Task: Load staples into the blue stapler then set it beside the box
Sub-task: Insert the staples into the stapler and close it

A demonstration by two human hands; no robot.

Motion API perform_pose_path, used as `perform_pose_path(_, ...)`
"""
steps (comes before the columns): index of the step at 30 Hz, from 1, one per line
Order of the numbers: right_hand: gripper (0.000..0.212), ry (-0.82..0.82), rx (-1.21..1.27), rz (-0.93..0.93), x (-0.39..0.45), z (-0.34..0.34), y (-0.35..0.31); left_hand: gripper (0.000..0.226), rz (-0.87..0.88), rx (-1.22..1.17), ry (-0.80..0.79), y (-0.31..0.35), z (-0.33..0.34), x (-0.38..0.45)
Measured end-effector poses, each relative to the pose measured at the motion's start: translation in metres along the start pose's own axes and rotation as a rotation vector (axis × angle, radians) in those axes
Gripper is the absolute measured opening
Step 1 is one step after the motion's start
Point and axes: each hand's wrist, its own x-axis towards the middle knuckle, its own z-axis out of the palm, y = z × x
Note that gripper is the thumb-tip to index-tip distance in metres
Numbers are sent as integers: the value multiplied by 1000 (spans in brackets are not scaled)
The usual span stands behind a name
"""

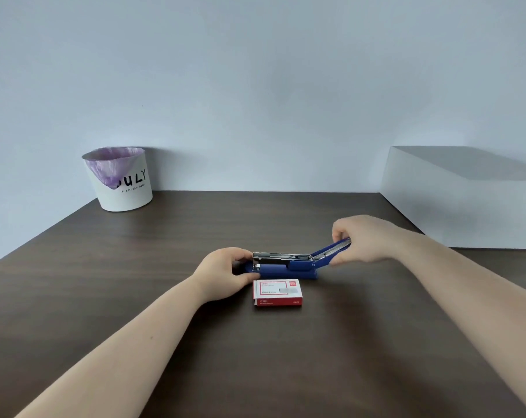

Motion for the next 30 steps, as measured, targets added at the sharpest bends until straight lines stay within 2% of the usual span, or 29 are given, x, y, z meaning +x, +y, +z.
perform_pose_path(3, 35, 100, 152, -33, 1, -9, -4, 30, -3, 19, 9, -2, 0, 0)
perform_pose_path(7, 52, 233, 290, -197, 6, -14, -24, 28, -11, 28, 33, -2, 0, -1)
perform_pose_path(10, 61, 227, 320, -301, 8, -17, -43, 27, -8, 32, 41, -1, 0, -1)
perform_pose_path(14, 72, 218, 427, -278, 8, -11, -55, 28, -7, 30, 46, -2, 1, -1)
perform_pose_path(18, 57, 238, 455, -254, 9, 1, -64, 30, -21, 13, 47, -2, 1, -1)
perform_pose_path(23, 34, 129, 368, -293, 15, 24, -76, 32, -19, 19, 40, 0, -1, -4)
perform_pose_path(26, 30, 107, 307, -319, 17, 27, -72, 33, -13, 7, 26, 1, -1, -4)
perform_pose_path(30, 35, 74, 240, -284, 19, 31, -54, 33, -11, 0, 18, 0, -1, -3)
